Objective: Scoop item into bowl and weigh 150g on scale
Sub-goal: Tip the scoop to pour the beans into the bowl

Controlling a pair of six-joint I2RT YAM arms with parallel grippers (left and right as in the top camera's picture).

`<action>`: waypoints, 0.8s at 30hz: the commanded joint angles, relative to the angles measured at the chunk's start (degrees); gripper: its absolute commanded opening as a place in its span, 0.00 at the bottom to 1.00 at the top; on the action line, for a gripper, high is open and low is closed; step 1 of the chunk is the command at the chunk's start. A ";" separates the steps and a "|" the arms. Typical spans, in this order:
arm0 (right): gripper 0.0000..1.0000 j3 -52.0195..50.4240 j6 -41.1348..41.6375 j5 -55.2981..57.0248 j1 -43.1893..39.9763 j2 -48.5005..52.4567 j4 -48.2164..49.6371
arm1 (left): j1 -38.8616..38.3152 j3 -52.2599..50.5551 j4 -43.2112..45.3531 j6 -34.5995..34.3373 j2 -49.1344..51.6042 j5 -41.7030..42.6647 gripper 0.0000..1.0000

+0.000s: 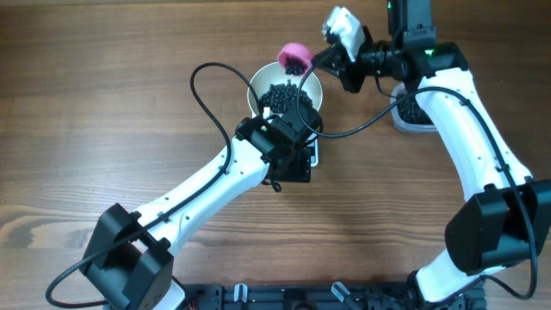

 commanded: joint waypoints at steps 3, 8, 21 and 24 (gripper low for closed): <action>0.04 0.92 -13.31 -4.76 0.76 -0.85 -9.84 | -0.33 -0.35 -0.02 -0.55 0.44 -1.16 1.00; 0.04 0.94 -19.76 4.28 1.42 -0.83 -8.81 | -0.33 -0.35 -0.02 -0.55 0.44 -1.16 1.00; 0.04 1.03 -22.29 3.23 2.16 -1.14 -6.01 | -0.50 -0.35 -0.02 -0.55 0.44 -1.16 1.00; 0.04 1.03 -18.71 2.71 2.16 -1.16 -5.70 | -0.52 -0.35 -0.02 -0.55 0.44 -1.16 1.00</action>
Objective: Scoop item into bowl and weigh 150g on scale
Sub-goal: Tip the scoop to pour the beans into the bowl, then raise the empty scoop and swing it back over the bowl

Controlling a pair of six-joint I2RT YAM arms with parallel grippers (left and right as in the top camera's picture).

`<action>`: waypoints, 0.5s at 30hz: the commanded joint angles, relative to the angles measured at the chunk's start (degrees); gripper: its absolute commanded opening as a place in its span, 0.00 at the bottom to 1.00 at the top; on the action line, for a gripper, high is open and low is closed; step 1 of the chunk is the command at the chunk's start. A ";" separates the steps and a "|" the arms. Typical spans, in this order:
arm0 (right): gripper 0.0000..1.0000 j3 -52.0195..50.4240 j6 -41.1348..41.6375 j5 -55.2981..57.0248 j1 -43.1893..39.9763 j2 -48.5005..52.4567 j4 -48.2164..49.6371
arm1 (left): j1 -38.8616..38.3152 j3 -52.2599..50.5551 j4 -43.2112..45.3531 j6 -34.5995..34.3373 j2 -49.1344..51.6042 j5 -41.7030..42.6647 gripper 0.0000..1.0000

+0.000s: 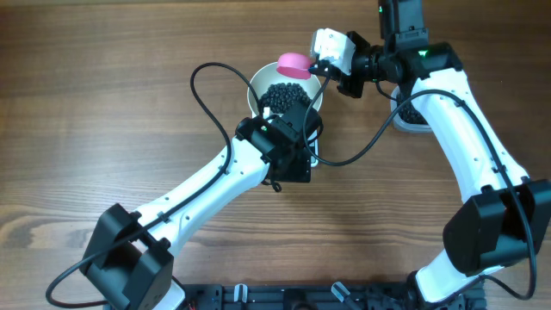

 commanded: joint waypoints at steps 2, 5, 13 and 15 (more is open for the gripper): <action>0.04 0.66 7.89 0.52 -0.07 -1.16 0.28 | -0.46 -0.35 -0.02 -0.55 0.44 -1.16 0.99; 0.04 0.66 20.09 -3.85 -1.40 -1.16 3.32 | -0.48 -0.35 -0.04 -0.55 0.44 -1.16 1.00; 0.04 0.66 42.95 -19.71 -11.58 -1.16 5.86 | -0.50 -0.35 -0.02 -0.55 0.44 -1.16 1.00; 0.04 0.66 45.83 -20.63 -13.68 -1.16 5.55 | -0.52 -0.35 -0.02 -0.55 0.44 -1.16 1.00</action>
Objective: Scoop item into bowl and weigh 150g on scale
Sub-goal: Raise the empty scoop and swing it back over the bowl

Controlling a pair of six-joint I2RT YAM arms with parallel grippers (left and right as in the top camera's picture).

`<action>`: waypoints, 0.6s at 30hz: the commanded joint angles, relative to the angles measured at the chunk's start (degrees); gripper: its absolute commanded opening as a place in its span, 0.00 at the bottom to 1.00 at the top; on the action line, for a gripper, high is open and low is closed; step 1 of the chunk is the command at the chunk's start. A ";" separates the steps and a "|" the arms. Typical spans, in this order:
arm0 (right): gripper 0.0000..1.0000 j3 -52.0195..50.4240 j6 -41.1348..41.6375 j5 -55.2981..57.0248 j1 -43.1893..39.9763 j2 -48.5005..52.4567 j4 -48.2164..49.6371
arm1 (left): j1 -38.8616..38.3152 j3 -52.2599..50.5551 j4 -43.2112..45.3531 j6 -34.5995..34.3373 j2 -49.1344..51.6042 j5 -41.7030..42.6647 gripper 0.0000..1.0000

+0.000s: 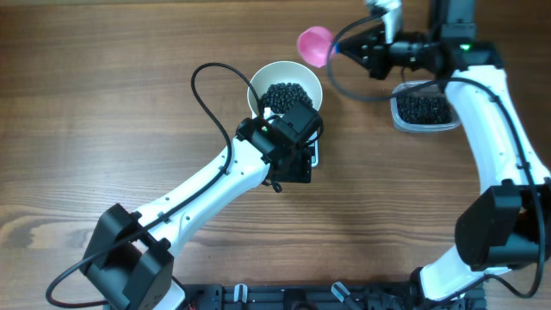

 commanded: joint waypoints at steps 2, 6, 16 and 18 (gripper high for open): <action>0.04 0.66 6.08 -7.02 -3.10 -1.16 -1.31 | -0.37 -0.35 -0.02 -0.52 0.44 -1.16 1.00; 0.04 0.66 5.86 -6.10 -5.46 -1.14 0.70 | -0.37 -0.35 -0.02 -0.52 0.44 -1.16 1.00; 0.04 0.63 -4.39 -5.20 -5.68 -1.14 -0.92 | -0.42 -0.35 -0.02 -0.55 0.44 -1.16 1.00; 0.04 0.63 -9.01 -5.18 -5.68 -1.05 -0.98 | -0.42 -0.35 -0.02 -0.55 0.44 -1.16 1.00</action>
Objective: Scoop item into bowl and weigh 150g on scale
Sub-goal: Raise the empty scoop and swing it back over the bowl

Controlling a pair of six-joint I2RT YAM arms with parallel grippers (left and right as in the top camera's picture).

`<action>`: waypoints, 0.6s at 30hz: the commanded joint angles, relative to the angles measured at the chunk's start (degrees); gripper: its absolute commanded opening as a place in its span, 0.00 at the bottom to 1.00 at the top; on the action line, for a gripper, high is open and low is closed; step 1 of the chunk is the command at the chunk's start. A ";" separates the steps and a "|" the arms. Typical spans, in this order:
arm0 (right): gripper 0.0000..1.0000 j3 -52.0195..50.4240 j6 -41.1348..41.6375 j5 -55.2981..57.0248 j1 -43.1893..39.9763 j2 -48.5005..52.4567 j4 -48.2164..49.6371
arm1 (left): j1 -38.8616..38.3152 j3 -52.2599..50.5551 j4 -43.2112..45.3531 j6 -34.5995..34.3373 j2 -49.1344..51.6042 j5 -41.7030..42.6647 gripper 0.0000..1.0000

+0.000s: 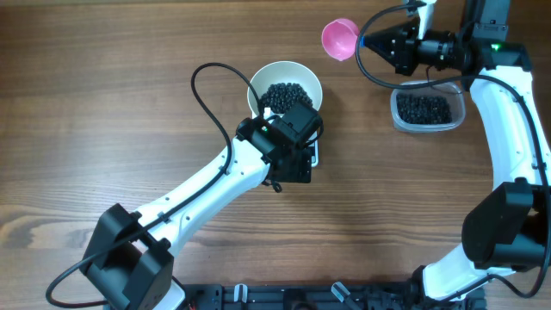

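A white bowl (277,79) holding dark beans stands on a scale that my left arm mostly covers. My left gripper (297,142) sits at the bowl's near rim; its fingers are hidden, so their state does not show. My right gripper (372,40) is shut on the handle of a pink scoop (339,38), held in the air to the right of the bowl and left of the clear tub of beans (423,109). The scoop's cup faces the camera and looks empty.
The wooden table (103,86) stretches left of the bowl. A black cable (204,95) loops from my left arm beside the bowl. My right arm (508,129) runs down the right edge.
My right gripper has carried the pink scoop further right and slightly up, away from the bowl toward the tub. My left arm and the bowl have not moved.
The pink scoop was tipped over the bowl's far rim with my right gripper holding it. It then lay lower over the beans in the bowl. After that it was clear of the bowl at upper right, and now it hangs nearer the tub.
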 commanded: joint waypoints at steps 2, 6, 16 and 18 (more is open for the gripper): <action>0.04 0.63 -11.06 0.09 0.24 -1.05 -0.50 | -0.42 -0.35 0.00 -0.55 0.44 -1.16 1.00; 0.04 0.63 -15.58 9.09 4.46 -1.01 -0.48 | -0.42 -0.35 -0.02 -0.55 0.44 -1.16 1.00; 0.04 0.63 -12.22 10.40 10.67 4.59 0.04 | -0.42 -0.35 -0.02 -0.55 0.44 -1.16 1.00; 0.04 0.63 -11.34 10.56 12.76 4.98 -0.07 | -0.42 -0.35 -0.02 -0.55 0.44 -1.16 1.00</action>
